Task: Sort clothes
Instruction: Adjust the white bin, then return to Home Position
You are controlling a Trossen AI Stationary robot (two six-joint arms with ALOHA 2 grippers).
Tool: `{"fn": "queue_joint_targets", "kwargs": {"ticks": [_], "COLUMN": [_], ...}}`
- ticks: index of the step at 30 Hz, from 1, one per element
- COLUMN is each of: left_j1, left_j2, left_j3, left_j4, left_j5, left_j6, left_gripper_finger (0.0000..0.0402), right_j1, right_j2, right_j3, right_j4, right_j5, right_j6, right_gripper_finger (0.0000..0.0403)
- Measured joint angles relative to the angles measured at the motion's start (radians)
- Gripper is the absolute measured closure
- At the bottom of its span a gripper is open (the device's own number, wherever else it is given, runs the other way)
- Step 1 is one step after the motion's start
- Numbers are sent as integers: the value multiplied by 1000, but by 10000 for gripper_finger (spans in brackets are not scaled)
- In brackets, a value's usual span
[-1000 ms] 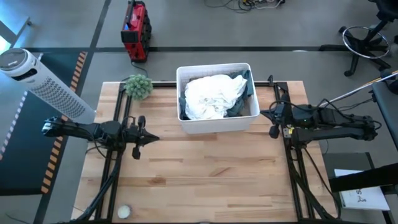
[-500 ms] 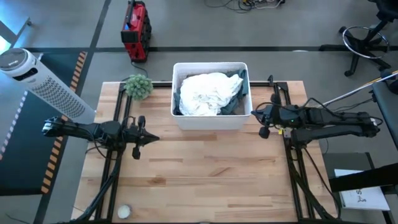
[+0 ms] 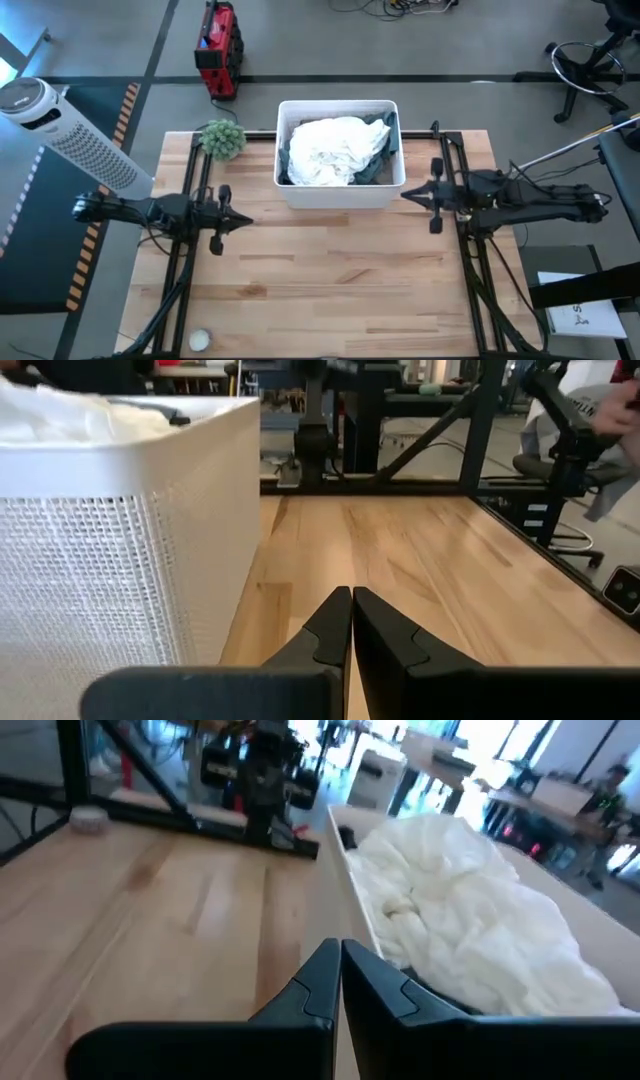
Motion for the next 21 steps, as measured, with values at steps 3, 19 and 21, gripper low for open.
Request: {"fn": "queue_joint_targets", "kwargs": {"ticks": [3, 19, 21], "left_j1": [0, 1, 1], "left_j2": [-36, -111, -111], "left_j3": [0, -1, -1], "left_j4": [-18, -96, -101], "left_j5": [-1, -49, -53], "left_j6": [15, 20, 18], "left_gripper_finger": [402, 402, 402], "right_j1": [0, 0, 0], "right_j2": [-56, -407, -440], "right_j3": [-79, -350, -380], "right_j4": [56, 150, 138], "right_j5": [-1, 0, 5], "right_j6": [10, 88, 95], "right_gripper_finger": [403, 403, 403]}}
